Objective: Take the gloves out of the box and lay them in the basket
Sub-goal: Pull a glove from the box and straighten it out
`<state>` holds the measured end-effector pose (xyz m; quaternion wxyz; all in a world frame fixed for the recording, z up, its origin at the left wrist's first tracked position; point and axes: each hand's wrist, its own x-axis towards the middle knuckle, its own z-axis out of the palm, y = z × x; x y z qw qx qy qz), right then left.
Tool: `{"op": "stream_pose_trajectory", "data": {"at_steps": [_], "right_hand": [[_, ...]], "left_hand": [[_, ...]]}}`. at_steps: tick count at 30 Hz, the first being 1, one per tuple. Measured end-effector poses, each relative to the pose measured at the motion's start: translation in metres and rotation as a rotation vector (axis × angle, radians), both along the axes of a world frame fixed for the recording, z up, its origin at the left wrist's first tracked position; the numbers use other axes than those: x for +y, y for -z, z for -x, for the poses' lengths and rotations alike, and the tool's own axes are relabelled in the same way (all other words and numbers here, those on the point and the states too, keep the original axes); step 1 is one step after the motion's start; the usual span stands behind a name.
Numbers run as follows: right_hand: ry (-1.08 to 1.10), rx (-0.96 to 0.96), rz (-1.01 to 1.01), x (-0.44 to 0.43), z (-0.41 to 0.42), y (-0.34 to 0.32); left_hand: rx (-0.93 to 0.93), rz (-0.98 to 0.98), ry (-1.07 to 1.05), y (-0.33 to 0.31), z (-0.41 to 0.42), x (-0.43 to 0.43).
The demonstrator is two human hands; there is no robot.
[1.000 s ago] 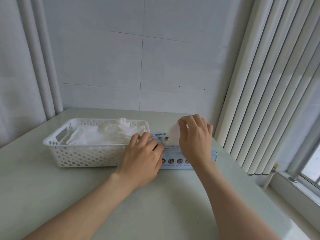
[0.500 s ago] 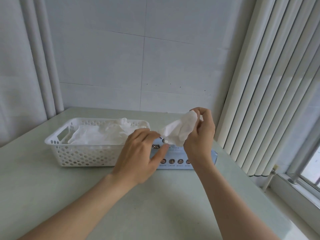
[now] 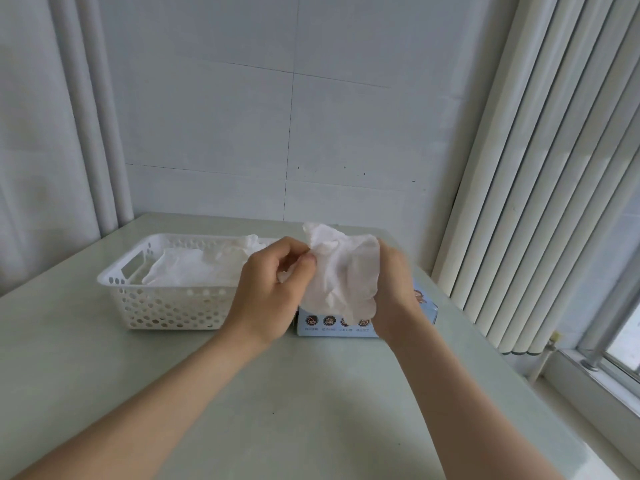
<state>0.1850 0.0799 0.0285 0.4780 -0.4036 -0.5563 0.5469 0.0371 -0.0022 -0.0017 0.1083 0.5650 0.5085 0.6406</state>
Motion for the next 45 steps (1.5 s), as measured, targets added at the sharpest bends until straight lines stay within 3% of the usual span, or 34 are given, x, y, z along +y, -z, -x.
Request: {"op": "stream_pose_trajectory", "data": {"at_steps": [4,11,18,24,28,31,37,42,45], "right_hand": [[-0.074,-0.221,-0.216,-0.009,-0.005,0.0],[-0.393,-0.056,-0.154,-0.011,0.0,0.0],[-0.344,0.06,-0.223,0.0,-0.001,0.007],[-0.097,-0.449,-0.614,-0.005,0.007,0.014],[0.056,-0.365,-0.71,-0.005,0.011,0.016],[-0.028,-0.286,-0.659,-0.001,0.009,0.015],[-0.281,-0.1,-0.358,-0.003,0.005,0.012],[-0.411,-0.274,-0.187,0.002,-0.004,0.012],[-0.432,-0.204,-0.094,0.005,-0.002,0.014]], "left_hand": [[-0.113,-0.006,0.053,-0.009,0.005,-0.004],[-0.082,0.109,0.019,-0.012,0.014,-0.003],[-0.084,0.113,-0.062,-0.014,0.018,-0.006],[0.02,0.052,-0.167,-0.008,0.021,0.0],[0.075,0.044,-0.169,-0.006,0.022,0.002],[0.067,0.069,-0.165,-0.006,0.024,0.003],[0.027,0.078,-0.157,-0.011,0.035,0.003],[-0.134,0.15,-0.106,-0.019,0.043,0.001],[-0.196,0.149,-0.127,-0.022,0.046,0.001]]}}
